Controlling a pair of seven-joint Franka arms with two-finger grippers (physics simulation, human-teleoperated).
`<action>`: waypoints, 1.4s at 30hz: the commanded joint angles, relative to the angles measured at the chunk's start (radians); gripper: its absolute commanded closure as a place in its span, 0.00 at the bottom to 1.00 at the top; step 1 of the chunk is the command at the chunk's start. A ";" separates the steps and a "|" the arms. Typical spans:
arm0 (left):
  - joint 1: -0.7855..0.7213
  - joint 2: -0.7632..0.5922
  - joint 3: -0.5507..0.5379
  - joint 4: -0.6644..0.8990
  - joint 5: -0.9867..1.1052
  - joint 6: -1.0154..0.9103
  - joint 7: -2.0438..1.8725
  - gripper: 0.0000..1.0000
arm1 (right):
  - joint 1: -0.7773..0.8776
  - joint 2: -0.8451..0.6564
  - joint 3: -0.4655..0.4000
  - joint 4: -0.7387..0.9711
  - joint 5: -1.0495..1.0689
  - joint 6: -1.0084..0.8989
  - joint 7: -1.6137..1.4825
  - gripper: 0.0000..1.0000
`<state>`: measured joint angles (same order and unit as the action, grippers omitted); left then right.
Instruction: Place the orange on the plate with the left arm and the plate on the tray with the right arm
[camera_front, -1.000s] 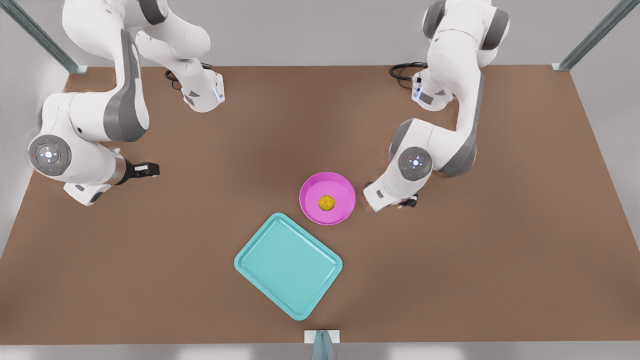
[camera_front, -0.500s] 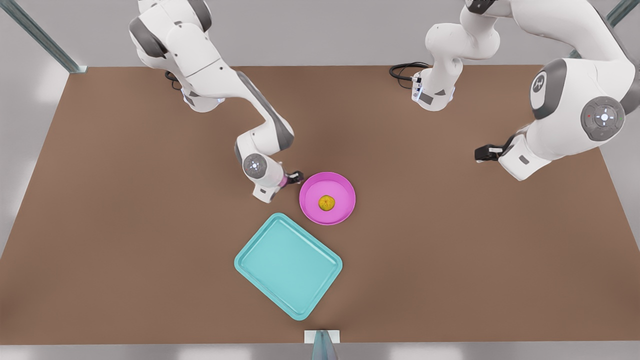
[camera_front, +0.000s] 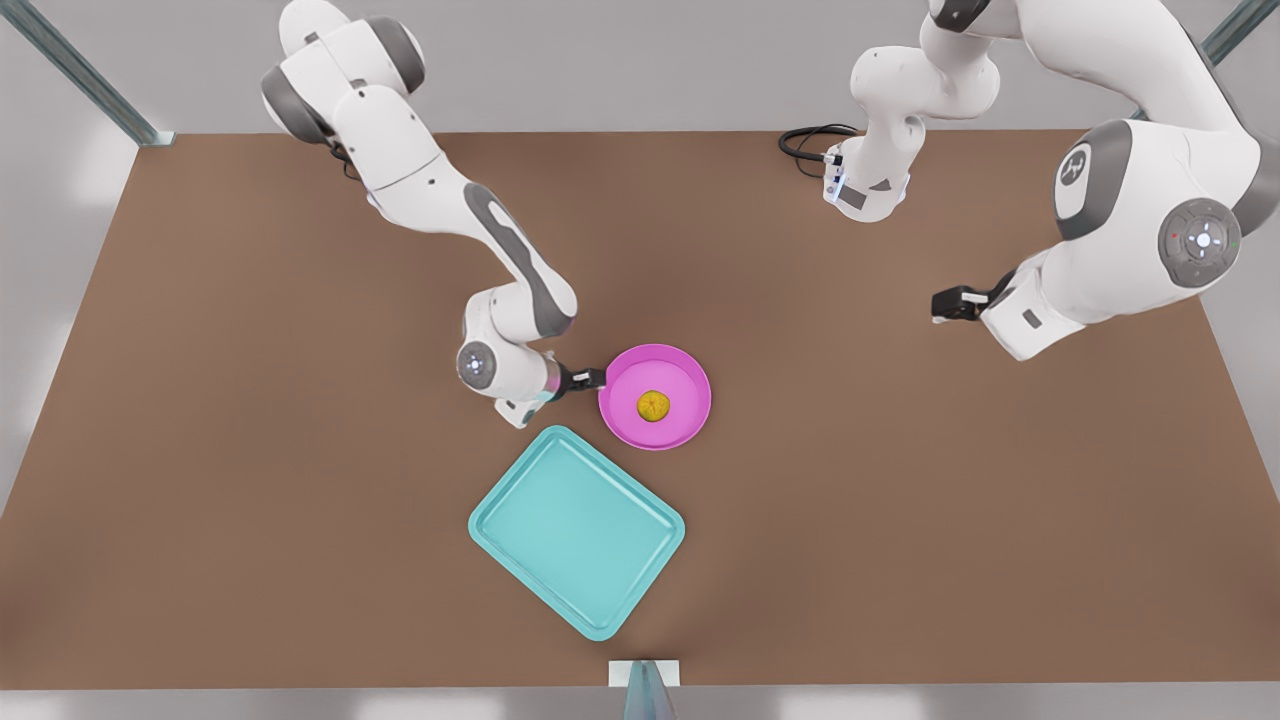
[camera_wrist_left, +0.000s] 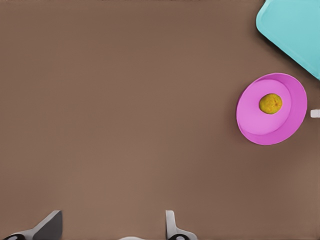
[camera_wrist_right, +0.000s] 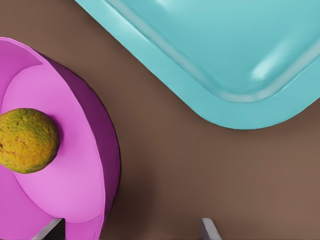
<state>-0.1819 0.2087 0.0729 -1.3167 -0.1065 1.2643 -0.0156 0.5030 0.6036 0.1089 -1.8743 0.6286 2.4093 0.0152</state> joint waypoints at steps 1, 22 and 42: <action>-0.002 -0.002 -0.002 -0.001 -0.024 -0.023 0.117 0.00 | 0.000 0.008 0.008 0.004 0.006 0.011 -0.178 0.00; 0.004 0.015 0.004 0.004 -0.010 0.070 0.097 0.00 | 0.006 0.090 0.054 0.070 0.014 0.053 -0.176 0.67; -0.005 0.005 -0.004 0.024 0.001 0.069 0.023 0.00 | -0.038 0.087 0.068 0.234 0.016 0.047 -0.169 0.79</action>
<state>-0.1867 0.2143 0.0690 -1.2937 -0.1090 1.3336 0.0434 0.4692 0.6912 0.1760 -1.6498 0.6489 2.4609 -0.1583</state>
